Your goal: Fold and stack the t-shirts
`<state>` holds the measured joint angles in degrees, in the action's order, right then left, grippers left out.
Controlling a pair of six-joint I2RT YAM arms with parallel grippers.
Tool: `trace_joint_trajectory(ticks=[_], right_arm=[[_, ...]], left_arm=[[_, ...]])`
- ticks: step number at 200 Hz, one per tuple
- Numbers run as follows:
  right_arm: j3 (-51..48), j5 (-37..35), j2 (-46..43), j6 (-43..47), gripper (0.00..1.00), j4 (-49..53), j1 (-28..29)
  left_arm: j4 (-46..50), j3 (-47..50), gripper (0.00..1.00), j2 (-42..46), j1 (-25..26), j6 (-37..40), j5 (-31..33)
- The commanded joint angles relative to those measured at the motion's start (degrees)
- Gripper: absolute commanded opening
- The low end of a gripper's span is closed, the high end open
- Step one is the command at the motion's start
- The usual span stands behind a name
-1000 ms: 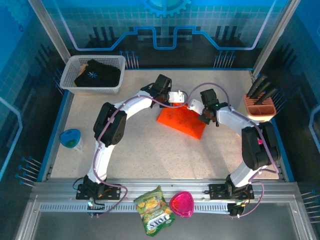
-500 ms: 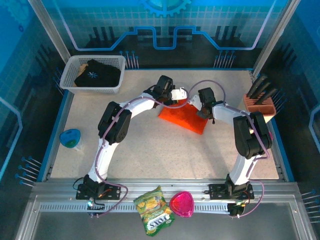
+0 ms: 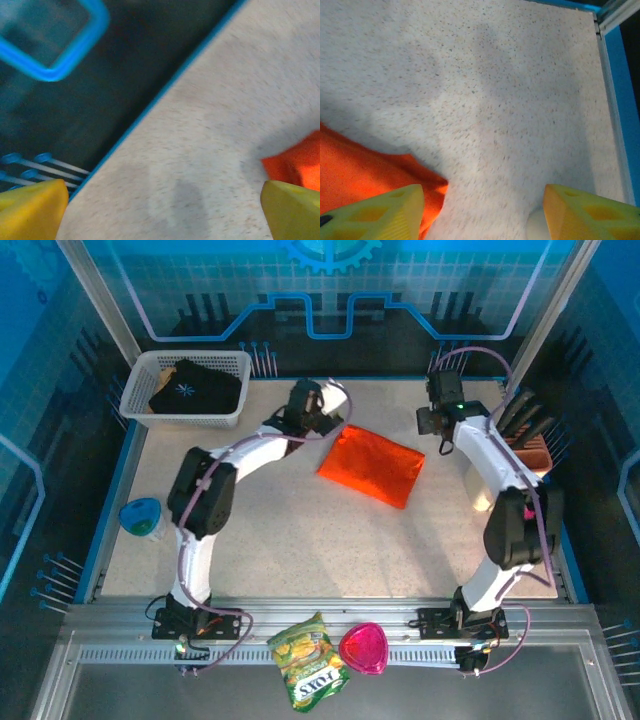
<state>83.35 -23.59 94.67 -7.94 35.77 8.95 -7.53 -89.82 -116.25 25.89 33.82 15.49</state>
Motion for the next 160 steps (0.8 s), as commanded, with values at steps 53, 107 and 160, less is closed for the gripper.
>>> trace_joint_trajectory(ticks=[53, 107, 160], right_arm=[[-17.0, 21.6, -20.8, -20.6, 0.62, 10.2, 1.0], [-28.2, 20.0, -22.4, -32.2, 0.60, 2.8, 6.3], [-29.7, 17.2, -14.4, -38.2, 0.58, -6.0, 9.4]], left_arm=[[47.1, -8.0, 0.92, 13.7, -1.5, -32.4, -2.1], [49.2, -1.5, 0.78, 13.2, -1.4, -46.7, -15.5], [46.8, -7.5, 0.75, 3.6, -1.1, -51.4, -19.0]])
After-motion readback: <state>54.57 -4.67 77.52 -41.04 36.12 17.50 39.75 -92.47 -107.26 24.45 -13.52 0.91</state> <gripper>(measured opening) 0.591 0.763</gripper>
